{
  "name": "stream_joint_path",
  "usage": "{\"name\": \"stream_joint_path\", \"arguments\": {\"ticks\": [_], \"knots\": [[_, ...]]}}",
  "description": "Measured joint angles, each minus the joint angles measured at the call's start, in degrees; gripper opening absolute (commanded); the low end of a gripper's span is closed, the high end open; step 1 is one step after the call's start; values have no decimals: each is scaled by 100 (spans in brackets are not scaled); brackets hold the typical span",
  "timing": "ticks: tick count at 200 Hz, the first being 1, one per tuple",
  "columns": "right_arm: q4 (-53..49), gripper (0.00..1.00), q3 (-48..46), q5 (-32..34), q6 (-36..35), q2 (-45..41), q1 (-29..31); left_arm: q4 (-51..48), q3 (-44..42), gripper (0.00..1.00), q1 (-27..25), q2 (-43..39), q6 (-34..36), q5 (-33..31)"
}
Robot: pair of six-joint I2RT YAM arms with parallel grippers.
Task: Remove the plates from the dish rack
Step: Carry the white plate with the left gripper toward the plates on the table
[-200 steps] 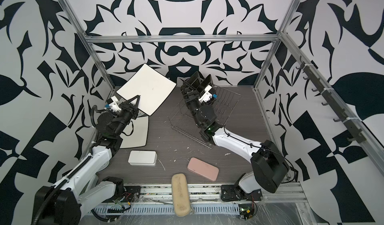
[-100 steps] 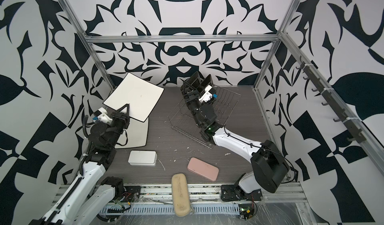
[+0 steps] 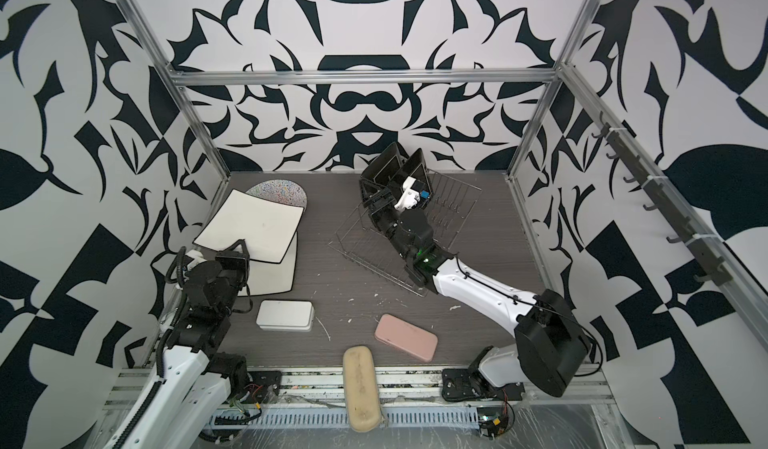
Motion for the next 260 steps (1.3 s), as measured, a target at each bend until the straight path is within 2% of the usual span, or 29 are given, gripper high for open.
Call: {"name": "stream_joint_path", "arguments": {"ticks": [57,121,191,260], "knots": [[-1001,83,0,-802,-7,59,-2,-120,-37,0,105,11,-111,-157],[-1517,91,33,-1499,-153,330,9,-170,-227,0,238,146,-286,-173],[-2072,93,251,-1812,-763,352,111,-164,-382,0,330,129,-332,-199],[-2245,94,549,-2020,-955,549,153,-197,-590,0,431,151,-413,-240]]}}
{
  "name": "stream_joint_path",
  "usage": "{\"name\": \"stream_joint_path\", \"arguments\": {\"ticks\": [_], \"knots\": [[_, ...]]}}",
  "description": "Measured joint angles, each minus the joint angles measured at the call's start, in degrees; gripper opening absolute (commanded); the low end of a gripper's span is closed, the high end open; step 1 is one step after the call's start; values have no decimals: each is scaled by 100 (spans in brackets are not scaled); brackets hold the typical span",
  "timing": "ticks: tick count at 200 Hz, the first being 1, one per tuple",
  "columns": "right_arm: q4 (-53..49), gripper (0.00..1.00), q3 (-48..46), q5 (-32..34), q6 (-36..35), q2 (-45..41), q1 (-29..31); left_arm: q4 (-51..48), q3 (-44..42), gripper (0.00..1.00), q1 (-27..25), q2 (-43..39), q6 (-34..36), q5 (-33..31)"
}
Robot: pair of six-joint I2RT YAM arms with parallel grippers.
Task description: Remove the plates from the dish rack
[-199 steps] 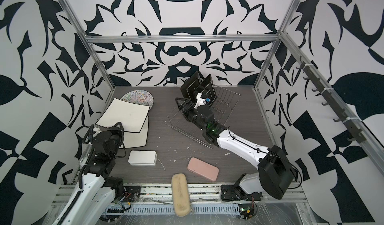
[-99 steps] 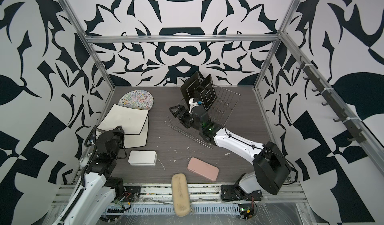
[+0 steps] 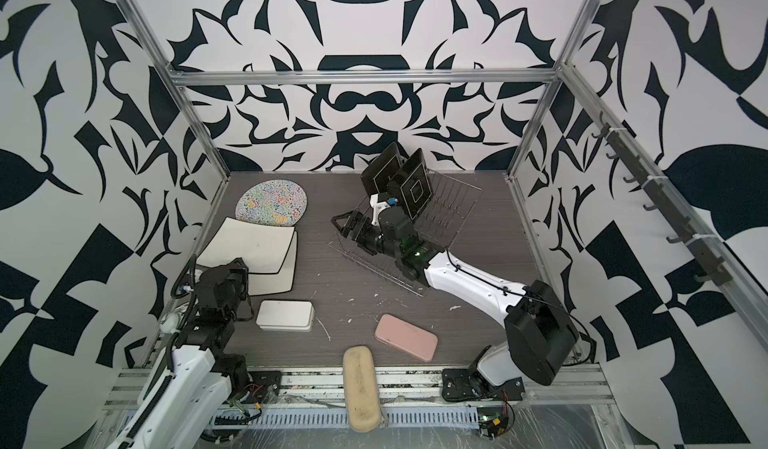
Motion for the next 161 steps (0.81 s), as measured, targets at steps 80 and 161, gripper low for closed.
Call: {"name": "stream_joint_path", "arguments": {"ticks": [80,161], "knots": [[-186,94,162,-101,-146,223,87,74,-173,0,120,177,-57,52],[-289,94,216,-101,-229,223,85,179,-173,0,227,295,-118,162]]}}
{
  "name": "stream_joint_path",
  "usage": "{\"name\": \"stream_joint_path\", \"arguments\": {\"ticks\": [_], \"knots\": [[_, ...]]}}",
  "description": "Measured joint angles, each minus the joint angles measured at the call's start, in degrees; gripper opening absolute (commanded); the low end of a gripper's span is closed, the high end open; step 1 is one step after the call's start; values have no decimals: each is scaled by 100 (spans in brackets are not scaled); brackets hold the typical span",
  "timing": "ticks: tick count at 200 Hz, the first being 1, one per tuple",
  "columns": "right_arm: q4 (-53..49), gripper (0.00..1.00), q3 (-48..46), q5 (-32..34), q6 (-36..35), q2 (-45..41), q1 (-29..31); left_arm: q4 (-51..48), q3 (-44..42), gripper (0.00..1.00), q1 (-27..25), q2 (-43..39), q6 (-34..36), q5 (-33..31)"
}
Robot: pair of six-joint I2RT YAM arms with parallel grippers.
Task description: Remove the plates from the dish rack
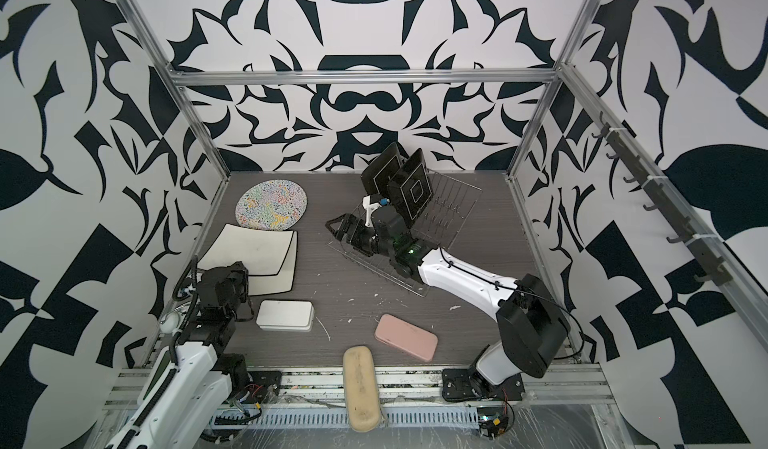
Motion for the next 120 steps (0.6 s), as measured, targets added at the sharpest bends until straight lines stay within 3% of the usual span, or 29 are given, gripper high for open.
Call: {"name": "stream_joint_path", "arguments": {"ticks": [120], "knots": [[-146,94,20,2,-79,0,0,111,2,0,76,323,-2,170]]}}
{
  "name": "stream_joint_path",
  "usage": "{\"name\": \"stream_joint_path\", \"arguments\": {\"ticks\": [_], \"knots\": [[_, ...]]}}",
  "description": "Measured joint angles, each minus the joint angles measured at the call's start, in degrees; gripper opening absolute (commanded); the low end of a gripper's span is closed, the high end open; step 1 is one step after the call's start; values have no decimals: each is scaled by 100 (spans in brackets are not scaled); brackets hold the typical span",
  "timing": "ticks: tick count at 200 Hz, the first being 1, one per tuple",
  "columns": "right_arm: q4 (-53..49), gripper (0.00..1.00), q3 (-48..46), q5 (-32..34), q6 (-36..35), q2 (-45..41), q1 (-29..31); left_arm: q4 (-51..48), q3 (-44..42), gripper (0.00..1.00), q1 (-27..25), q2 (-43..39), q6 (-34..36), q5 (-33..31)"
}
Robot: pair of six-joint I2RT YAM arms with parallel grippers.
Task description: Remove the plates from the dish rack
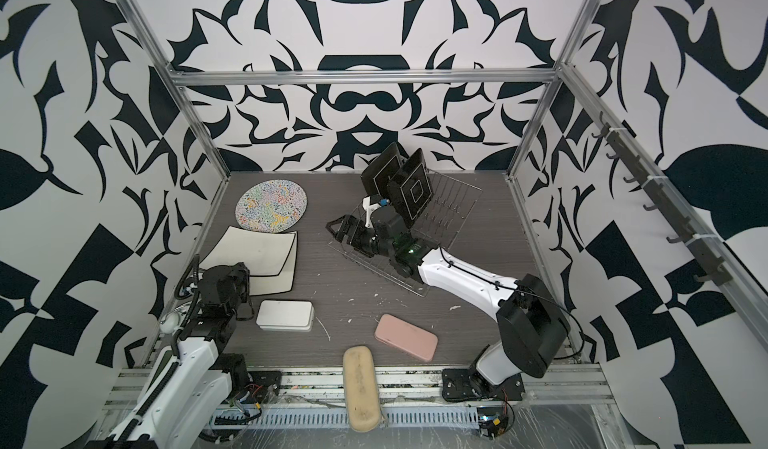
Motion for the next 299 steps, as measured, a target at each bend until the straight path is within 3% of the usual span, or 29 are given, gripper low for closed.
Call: {"name": "stream_joint_path", "arguments": {"ticks": [299], "knots": [[-26,95,9,0,-76,0,0,269,-2,0,63,306,-173,140]]}}
